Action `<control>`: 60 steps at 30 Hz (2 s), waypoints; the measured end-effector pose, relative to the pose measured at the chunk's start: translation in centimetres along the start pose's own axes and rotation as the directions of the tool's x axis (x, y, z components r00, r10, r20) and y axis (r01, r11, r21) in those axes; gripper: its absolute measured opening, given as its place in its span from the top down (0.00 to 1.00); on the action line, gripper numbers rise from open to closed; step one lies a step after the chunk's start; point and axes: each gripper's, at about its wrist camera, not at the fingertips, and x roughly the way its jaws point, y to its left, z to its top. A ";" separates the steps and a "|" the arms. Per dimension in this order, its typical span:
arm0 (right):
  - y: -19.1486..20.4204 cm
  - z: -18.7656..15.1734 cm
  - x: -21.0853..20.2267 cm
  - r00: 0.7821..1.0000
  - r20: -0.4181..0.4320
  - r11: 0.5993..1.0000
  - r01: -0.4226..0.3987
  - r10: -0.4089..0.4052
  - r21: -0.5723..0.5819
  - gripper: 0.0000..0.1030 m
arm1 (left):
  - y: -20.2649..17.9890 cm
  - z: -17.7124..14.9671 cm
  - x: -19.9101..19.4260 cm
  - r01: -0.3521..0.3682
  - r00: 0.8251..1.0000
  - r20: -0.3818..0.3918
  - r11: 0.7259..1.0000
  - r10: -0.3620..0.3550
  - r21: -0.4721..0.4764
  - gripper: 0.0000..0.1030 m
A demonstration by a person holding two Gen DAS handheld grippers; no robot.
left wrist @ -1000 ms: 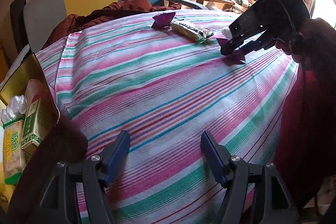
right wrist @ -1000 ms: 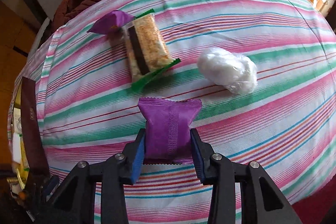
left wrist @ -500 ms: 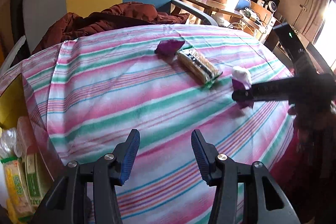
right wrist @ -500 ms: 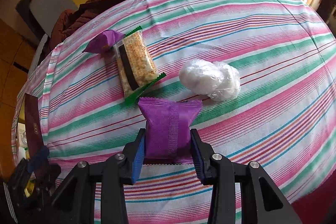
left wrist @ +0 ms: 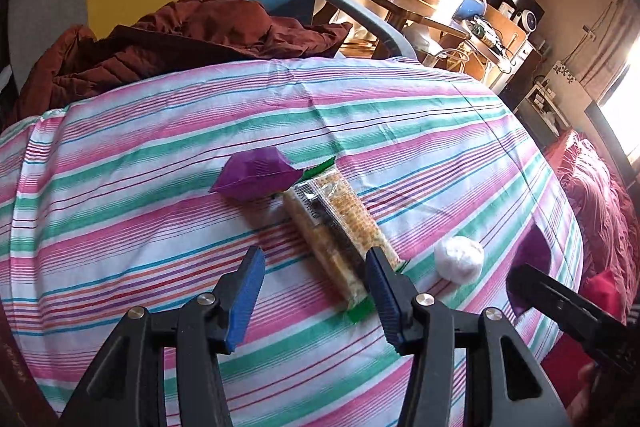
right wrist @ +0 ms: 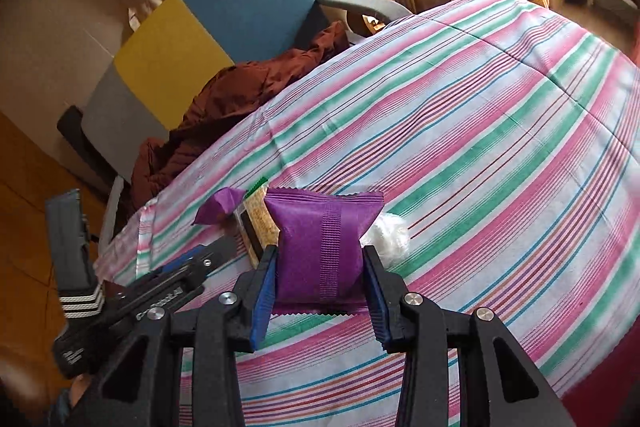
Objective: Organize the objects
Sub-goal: 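Grasp the snack bar with the left tool while right tool holds the purple pouch, then carry the snack bar and purple pouch toward the gold tray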
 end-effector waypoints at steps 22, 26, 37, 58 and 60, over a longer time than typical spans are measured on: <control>2.0 -1.1 2.7 0.982 -0.170 0.990 -0.101 0.084 -0.094 0.59 | -1.0 -4.0 1.8 -0.139 0.990 0.003 0.984 0.140 0.110 0.55; 5.2 -2.9 4.9 0.949 -0.306 0.962 -0.153 0.079 -0.227 0.58 | 1.5 -8.7 -1.9 -0.152 0.988 0.039 0.984 0.149 0.097 0.55; 5.4 -3.8 7.2 0.936 -0.347 0.957 -0.042 -0.063 -0.288 0.58 | 4.6 -14.8 -5.9 -0.162 0.979 0.135 0.984 0.151 0.073 0.55; 12.3 -9.7 8.6 0.929 -0.273 0.723 -0.009 -0.249 -0.691 0.56 | 4.7 -16.4 -6.2 -0.162 0.972 0.185 0.983 0.144 0.089 0.55; 12.1 -9.6 8.9 0.925 -0.273 0.724 0.004 -0.265 -0.690 0.61 | 4.6 -16.4 -6.2 -0.165 0.971 0.189 0.982 0.146 0.089 0.55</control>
